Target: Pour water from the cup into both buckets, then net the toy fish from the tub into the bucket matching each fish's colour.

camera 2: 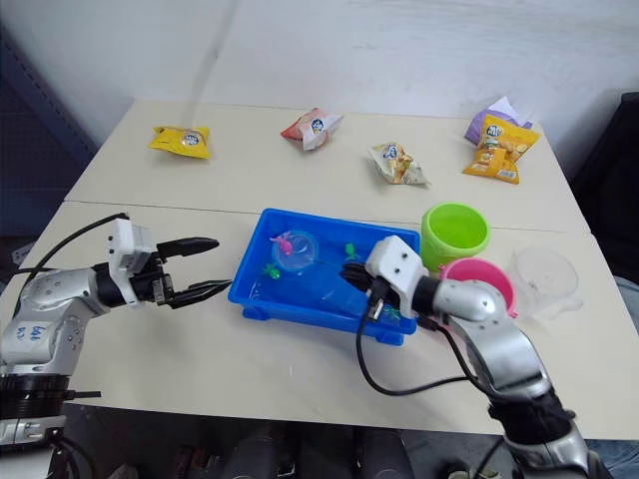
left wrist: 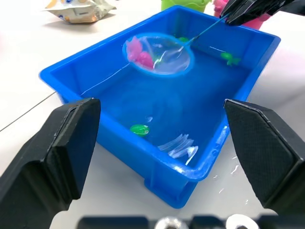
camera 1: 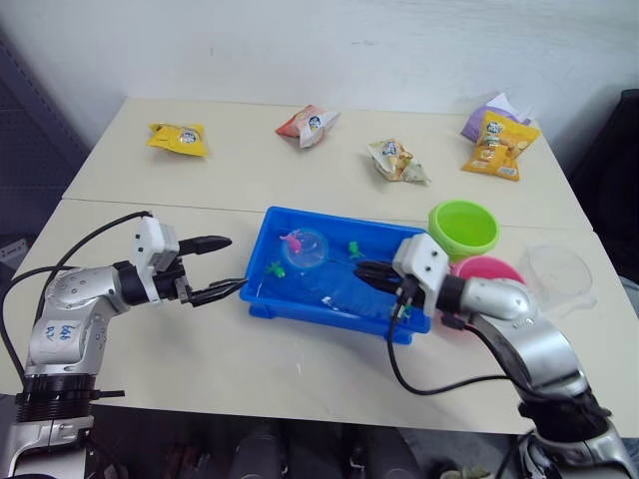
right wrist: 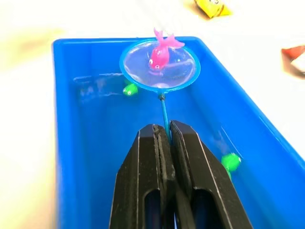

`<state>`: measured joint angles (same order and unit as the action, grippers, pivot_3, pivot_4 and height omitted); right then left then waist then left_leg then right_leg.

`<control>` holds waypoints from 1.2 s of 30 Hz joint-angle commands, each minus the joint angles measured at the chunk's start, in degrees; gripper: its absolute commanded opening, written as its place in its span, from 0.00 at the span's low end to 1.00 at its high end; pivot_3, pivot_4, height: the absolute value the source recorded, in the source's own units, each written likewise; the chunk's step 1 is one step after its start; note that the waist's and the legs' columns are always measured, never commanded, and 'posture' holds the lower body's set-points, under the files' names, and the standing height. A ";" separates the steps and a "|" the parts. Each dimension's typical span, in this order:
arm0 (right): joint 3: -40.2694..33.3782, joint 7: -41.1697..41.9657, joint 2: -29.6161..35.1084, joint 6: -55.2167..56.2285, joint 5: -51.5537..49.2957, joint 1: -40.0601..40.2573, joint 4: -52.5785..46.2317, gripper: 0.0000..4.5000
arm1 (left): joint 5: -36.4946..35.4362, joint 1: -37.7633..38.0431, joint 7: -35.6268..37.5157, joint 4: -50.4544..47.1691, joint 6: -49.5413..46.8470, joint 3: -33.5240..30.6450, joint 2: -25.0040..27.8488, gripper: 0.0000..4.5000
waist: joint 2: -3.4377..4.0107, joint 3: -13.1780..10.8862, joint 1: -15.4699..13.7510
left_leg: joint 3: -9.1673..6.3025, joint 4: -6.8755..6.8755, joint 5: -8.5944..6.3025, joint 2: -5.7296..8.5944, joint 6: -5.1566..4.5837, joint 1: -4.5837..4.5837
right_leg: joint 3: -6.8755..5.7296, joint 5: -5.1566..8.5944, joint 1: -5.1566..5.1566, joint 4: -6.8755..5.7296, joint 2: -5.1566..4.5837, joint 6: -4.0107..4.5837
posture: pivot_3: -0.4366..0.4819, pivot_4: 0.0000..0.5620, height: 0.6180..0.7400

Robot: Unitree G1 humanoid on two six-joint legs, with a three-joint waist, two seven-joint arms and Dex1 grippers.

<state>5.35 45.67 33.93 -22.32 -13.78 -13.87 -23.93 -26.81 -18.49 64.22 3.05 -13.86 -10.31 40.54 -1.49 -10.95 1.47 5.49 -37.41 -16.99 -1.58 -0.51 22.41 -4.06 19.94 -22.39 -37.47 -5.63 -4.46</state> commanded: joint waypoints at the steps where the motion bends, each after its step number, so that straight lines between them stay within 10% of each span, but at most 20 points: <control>1: -7.02 0.72 2.61 3.00 -2.38 6.58 -6.51 0.00 | -1.57 -1.93 1.41 -2.04 -0.25 1.03 -0.56 0.99 | -0.01 0.00 -0.05 | 0.00 0.00 0.00 0.00 0.00 0.00 | 0.00 0.00 0.00 0.00 0.00 0.00 | 0.48 0.27 0.98; 36: -46.81 -5.23 -5.26 16.41 -8.27 49.70 -24.90 0.00 | -0.48 -16.43 9.79 6.64 1.11 12.12 -12.36 0.99 | -0.01 0.03 -0.78 | 0.00 -0.42 0.02 -0.02 0.00 -0.28 | 0.17 0.00 0.30 -0.09 0.13 0.00 | 0.48 0.27 0.98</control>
<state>-38.48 40.43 29.01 -8.50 -22.04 35.22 -48.29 -26.90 -33.78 73.51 10.10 -13.53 1.62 28.41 -1.50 -10.92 0.69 5.49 -37.83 -16.97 -1.60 -0.52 22.10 -3.89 19.95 -22.06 -37.56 -5.50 -4.46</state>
